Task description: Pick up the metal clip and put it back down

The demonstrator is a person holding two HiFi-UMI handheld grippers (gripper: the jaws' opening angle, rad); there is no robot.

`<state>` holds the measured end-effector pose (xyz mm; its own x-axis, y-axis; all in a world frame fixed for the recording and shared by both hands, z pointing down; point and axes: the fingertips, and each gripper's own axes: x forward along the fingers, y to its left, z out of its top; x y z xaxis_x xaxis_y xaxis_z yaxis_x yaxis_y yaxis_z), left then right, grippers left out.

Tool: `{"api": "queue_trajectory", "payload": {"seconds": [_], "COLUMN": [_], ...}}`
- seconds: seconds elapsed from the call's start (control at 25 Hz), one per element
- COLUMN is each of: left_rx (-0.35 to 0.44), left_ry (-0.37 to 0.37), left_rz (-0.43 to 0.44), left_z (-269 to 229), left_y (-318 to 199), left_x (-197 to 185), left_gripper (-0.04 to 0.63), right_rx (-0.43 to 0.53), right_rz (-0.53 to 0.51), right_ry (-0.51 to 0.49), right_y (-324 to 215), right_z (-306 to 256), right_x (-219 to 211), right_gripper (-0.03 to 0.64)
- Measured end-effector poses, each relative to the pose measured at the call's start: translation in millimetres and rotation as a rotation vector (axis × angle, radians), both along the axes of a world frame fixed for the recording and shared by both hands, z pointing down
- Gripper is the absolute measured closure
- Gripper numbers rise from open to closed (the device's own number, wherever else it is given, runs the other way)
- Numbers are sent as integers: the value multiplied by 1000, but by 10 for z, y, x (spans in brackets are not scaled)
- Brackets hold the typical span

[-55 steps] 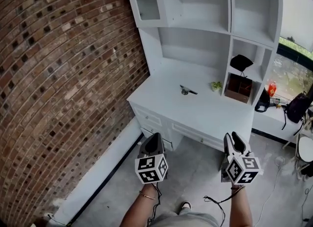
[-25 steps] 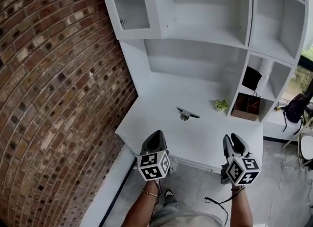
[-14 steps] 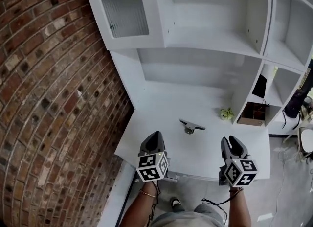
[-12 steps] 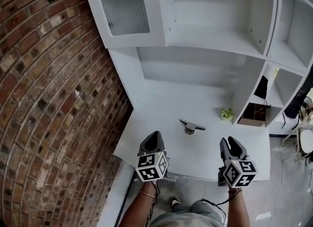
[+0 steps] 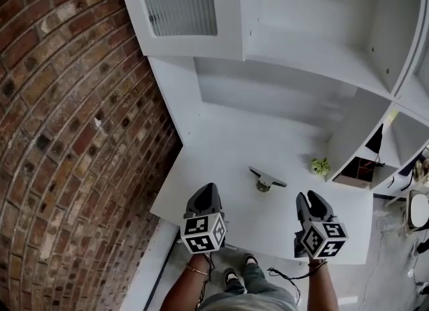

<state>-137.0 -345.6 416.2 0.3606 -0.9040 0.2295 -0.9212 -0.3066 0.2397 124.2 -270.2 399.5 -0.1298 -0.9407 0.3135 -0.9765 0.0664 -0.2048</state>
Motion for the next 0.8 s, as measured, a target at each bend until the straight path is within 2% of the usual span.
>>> {"api": "queue_trajectory", "payload": {"seconds": [0.36, 0.8], "left_rx": [-70, -151], "left_ry": [5, 14], "left_rz": [-80, -168], "left_z": [358, 907], "left_y": [-17, 59], "left_x": [-164, -380], "left_gripper": [591, 591], "right_rx": [-87, -179], "right_rz": [-131, -358], "right_ry": [68, 273], "right_y": [-339, -733], "right_z": [386, 970], "right_x": [-147, -457], "right_gripper": [480, 477]}}
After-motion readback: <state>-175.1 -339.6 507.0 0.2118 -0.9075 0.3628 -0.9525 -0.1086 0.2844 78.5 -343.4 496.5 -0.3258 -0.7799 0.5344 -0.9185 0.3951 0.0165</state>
